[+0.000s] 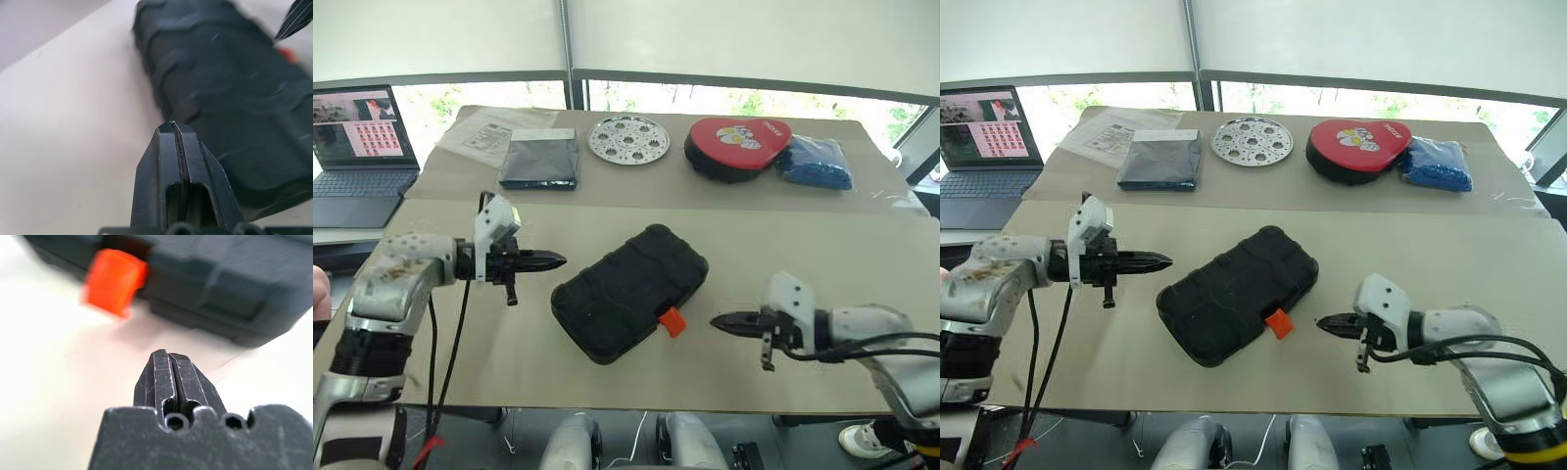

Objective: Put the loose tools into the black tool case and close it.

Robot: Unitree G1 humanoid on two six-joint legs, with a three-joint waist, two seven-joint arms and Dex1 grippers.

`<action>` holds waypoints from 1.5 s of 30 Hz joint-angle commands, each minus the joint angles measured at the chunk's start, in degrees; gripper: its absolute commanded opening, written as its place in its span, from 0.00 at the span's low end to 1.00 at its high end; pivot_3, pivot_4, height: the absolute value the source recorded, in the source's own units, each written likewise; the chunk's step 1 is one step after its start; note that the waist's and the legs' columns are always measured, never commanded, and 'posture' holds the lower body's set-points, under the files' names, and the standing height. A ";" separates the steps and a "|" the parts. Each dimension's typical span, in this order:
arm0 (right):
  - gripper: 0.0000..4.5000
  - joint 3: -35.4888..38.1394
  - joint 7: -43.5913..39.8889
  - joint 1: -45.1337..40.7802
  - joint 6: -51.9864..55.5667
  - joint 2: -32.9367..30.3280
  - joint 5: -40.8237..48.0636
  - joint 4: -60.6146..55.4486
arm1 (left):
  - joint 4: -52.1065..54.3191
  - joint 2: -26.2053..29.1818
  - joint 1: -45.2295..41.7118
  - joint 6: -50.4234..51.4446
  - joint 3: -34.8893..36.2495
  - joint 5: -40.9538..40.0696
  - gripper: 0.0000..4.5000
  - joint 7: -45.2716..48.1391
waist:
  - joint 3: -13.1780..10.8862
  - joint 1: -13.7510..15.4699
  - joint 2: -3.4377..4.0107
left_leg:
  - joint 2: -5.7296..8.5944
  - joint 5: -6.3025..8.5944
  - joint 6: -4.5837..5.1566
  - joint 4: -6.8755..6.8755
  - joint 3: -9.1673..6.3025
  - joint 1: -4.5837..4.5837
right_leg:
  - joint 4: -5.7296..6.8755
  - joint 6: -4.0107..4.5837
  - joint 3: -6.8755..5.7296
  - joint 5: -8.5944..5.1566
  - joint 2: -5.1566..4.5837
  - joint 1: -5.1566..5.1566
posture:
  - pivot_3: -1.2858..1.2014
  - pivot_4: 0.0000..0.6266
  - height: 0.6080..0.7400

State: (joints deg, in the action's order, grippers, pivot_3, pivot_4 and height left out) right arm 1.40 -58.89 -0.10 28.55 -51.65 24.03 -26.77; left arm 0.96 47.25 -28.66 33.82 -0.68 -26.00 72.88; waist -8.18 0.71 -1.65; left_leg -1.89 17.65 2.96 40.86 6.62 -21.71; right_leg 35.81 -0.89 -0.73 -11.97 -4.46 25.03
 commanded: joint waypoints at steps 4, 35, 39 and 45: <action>0.00 0.63 3.04 4.73 7.10 0.29 4.59 -9.70 | 2.88 -3.83 -3.50 -0.89 -4.72 -0.07 0.00 0.61 | -0.01 -0.02 -0.02 | 0.03 0.15 0.26 0.01 0.00 -0.01 | 0.02 0.00 0.03 0.00 0.03 0.02 | 0.52 0.24 1.00; 0.00 -15.20 8.40 -11.18 2.18 9.22 -6.29 -1.69 | 0.07 -10.22 -1.32 -6.97 -13.65 11.22 0.00 -6.05 | 0.01 -0.04 -0.03 | 0.10 0.13 0.26 0.12 -0.05 0.09 | 0.11 -0.01 0.05 0.00 0.04 -0.06 | 0.52 0.24 1.00; 0.00 -14.53 8.08 -11.92 0.76 10.45 -6.48 -0.61 | 0.12 -10.00 -0.85 -7.06 -14.36 11.93 0.00 -5.88 | 0.02 -0.27 -0.03 | 0.10 0.14 0.26 0.10 -0.05 0.23 | 0.14 0.00 0.06 0.00 0.07 -0.15 | 0.52 0.24 1.00; 0.00 -14.39 8.00 -11.66 -1.19 11.39 -7.53 0.61 | -0.48 -10.64 -1.33 -6.59 -14.71 12.44 0.00 -6.60 | 0.02 -0.44 -0.03 | 0.04 0.14 0.27 0.07 -0.05 0.55 | 0.19 0.03 0.07 -0.01 0.07 -0.42 | 0.52 0.24 1.00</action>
State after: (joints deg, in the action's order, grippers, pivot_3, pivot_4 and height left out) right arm -14.80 -51.25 -10.57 29.91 -41.04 16.38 -25.02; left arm 1.56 36.52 -31.12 26.23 -12.88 -15.48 66.32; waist -8.17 0.27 -1.68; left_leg -1.85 17.79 3.23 40.93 6.56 -21.14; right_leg 36.00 -0.85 -0.66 -11.98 -4.39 24.58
